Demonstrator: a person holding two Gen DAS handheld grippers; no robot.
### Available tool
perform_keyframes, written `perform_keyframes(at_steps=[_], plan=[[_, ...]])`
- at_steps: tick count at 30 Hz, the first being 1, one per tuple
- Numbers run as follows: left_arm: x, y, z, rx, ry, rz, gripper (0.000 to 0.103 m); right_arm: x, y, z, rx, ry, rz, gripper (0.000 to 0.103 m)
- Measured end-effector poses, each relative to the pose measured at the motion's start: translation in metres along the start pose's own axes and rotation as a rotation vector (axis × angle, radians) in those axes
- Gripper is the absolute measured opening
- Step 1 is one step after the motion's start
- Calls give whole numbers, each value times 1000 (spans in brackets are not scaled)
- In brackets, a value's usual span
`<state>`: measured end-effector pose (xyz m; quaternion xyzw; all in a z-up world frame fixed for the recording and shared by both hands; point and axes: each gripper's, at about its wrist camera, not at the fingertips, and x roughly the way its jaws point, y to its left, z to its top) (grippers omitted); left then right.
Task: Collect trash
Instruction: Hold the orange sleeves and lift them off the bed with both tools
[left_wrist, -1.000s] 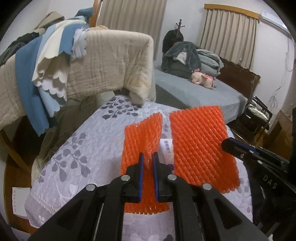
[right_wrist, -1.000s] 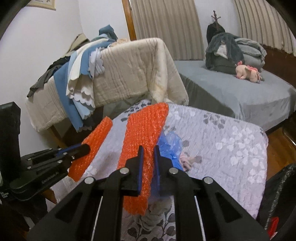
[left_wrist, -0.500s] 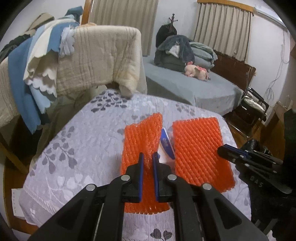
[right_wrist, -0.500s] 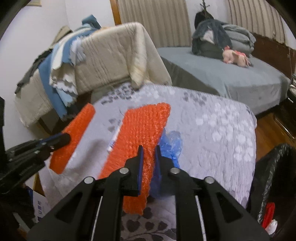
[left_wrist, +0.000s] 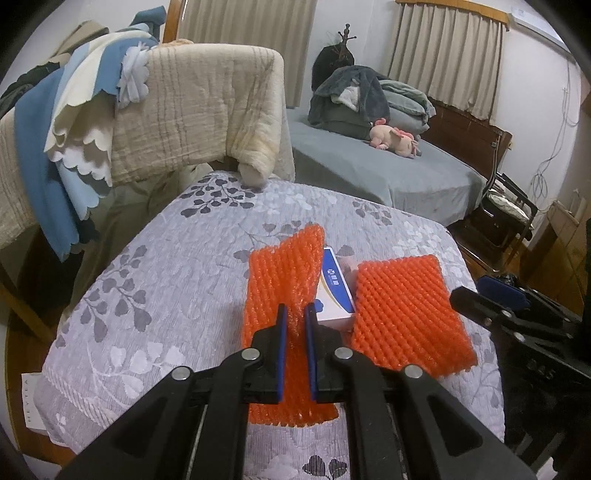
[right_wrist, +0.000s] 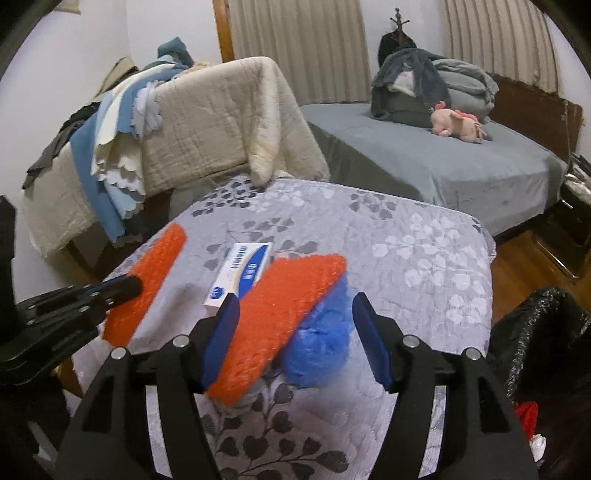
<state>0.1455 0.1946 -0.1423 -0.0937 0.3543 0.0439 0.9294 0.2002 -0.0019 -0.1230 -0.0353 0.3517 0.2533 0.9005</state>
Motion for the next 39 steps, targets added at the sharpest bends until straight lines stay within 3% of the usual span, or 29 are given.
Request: perform_keyframes(at_steps=[12,21,39], plan=[[-10,4,-8,2,-10,7,9,-7,15,-16,12,30,21,44],[-20,7,-13,7,-18,14,9,-4,28,-29,9,72,45,35],[-22,9,-18,4,-10,8,9,12,27,-24,34,113,32,36]])
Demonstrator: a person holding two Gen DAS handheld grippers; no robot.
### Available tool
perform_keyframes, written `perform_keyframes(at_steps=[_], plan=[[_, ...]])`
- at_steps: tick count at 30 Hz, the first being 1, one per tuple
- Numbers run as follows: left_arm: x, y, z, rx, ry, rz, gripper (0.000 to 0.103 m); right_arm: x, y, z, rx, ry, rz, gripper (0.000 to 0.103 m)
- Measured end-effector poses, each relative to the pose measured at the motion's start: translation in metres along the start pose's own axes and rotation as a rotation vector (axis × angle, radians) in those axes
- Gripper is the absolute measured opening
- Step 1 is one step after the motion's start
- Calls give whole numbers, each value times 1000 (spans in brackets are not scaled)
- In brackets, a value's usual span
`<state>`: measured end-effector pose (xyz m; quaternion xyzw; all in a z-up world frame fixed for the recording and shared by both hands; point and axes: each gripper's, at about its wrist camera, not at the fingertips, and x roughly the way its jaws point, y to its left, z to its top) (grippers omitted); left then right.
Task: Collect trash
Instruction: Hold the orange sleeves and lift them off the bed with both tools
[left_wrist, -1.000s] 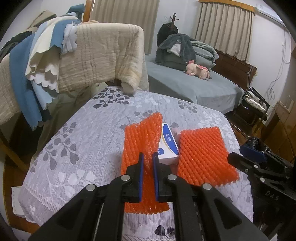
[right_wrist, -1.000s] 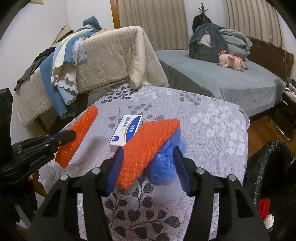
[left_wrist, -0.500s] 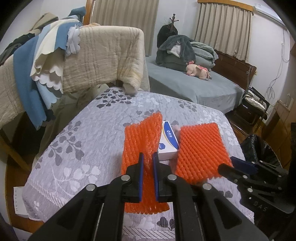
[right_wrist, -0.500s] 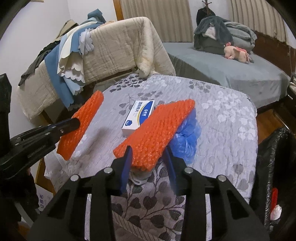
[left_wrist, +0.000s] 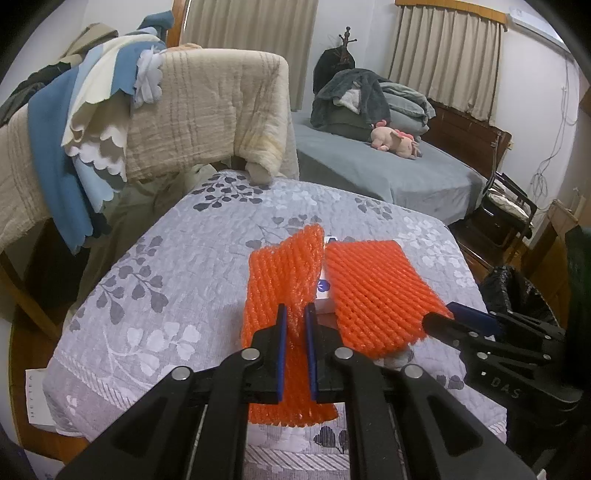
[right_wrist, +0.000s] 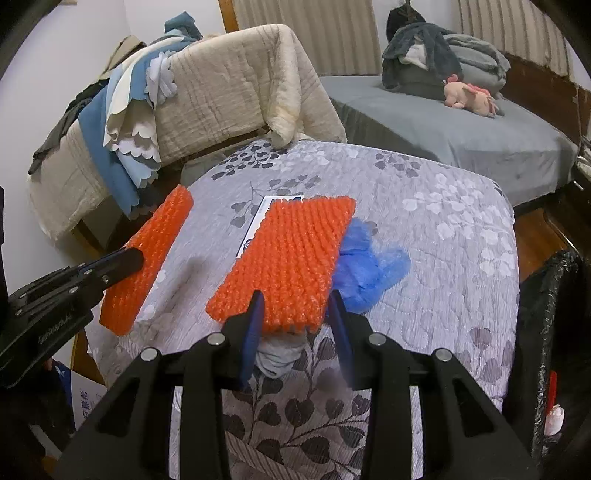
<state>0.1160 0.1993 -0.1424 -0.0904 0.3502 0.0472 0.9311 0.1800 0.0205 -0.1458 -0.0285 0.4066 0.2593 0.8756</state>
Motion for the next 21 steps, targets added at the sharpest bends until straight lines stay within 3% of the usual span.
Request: perform_keyframes(at_steps=[15,21], plan=[[10,3,-2,-17,17,0,9,17,-4,5,12,34,5,38],[11,3,-2,-15,17,0,9,13,-1,9,-4,22,38,14]])
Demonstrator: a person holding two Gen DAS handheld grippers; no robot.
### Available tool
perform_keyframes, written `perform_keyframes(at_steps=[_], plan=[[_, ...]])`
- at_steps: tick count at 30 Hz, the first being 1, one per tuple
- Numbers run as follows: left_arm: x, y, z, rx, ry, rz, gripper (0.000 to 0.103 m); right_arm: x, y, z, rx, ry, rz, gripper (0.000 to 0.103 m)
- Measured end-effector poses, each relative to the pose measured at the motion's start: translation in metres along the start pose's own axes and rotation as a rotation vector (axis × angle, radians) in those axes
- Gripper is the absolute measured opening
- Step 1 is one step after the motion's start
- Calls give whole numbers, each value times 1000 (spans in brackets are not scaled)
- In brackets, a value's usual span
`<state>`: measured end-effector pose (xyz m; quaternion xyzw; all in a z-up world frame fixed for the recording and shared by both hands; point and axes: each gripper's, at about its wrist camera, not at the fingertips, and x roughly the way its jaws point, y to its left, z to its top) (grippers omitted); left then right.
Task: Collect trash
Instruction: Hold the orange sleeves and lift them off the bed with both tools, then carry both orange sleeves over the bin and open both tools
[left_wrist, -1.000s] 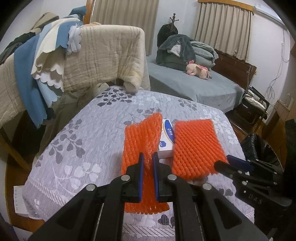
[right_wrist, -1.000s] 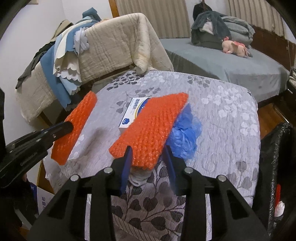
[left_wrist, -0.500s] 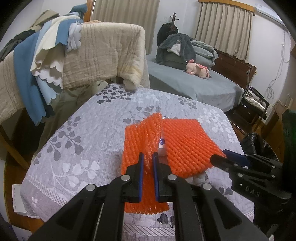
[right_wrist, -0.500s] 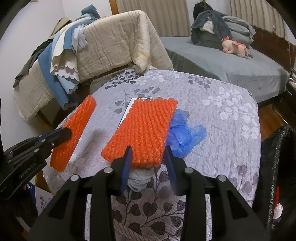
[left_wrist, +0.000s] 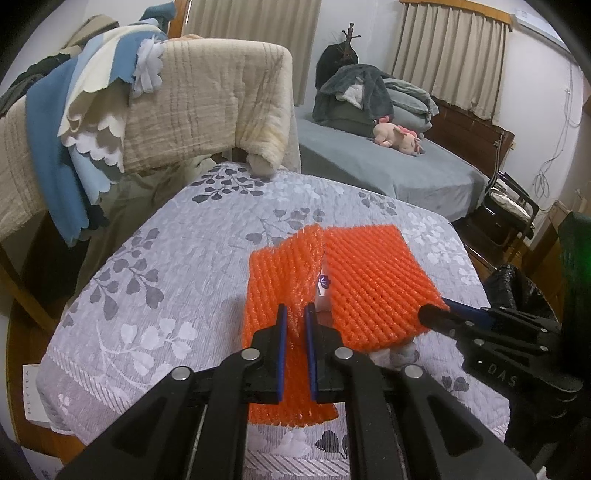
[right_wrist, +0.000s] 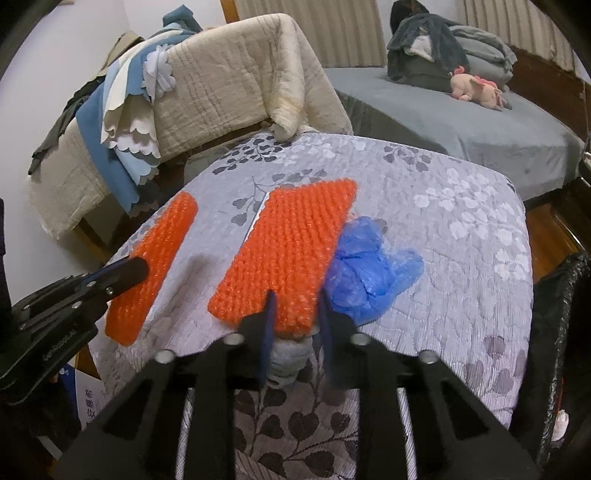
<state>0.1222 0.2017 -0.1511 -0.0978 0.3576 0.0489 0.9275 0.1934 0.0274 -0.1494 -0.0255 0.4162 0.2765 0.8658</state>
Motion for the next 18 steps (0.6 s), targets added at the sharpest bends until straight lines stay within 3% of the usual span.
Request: perform_keyframes(at_steps=[18], plan=[[-23,-22,23,18,-58,-33,9,-66,-4,29,-4,-164,31,12]])
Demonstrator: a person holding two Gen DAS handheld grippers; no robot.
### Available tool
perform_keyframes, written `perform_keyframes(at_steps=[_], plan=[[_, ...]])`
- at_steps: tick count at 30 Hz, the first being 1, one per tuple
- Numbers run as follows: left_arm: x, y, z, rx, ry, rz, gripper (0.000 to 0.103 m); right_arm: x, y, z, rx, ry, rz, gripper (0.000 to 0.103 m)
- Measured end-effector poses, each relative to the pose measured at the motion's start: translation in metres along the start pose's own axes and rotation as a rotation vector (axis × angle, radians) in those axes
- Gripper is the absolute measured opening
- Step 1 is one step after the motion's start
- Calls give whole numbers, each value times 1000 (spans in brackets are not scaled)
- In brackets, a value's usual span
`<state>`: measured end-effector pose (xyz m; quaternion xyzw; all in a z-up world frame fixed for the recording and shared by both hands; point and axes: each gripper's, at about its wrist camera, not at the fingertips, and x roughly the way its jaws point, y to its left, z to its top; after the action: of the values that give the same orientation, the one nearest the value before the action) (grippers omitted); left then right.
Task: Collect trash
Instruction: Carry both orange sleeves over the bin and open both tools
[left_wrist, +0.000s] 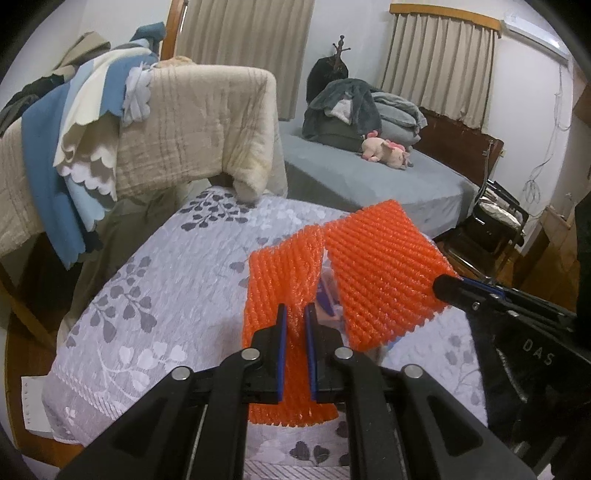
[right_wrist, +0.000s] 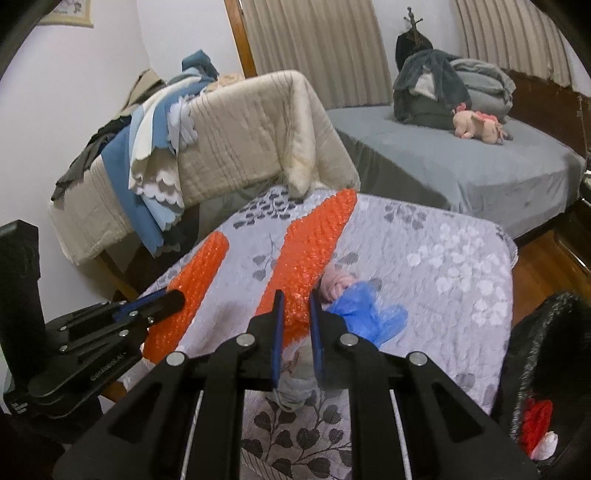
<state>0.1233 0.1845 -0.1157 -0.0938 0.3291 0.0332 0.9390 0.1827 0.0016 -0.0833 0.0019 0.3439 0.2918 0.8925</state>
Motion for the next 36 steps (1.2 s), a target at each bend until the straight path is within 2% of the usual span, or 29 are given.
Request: perform_keyframes(at_steps=[14,24,36], plan=[[-14,-68,14,70,-40,-92,9,-71,-46,-2,20,-77,-113,12],[-20,-140,10,148,-41,-200,9,-131,-103,-24,79,-126,-229,12],[-10,-234,-7,253,-14,-339,9,-188,-169,-63,165,-138,-377,12]])
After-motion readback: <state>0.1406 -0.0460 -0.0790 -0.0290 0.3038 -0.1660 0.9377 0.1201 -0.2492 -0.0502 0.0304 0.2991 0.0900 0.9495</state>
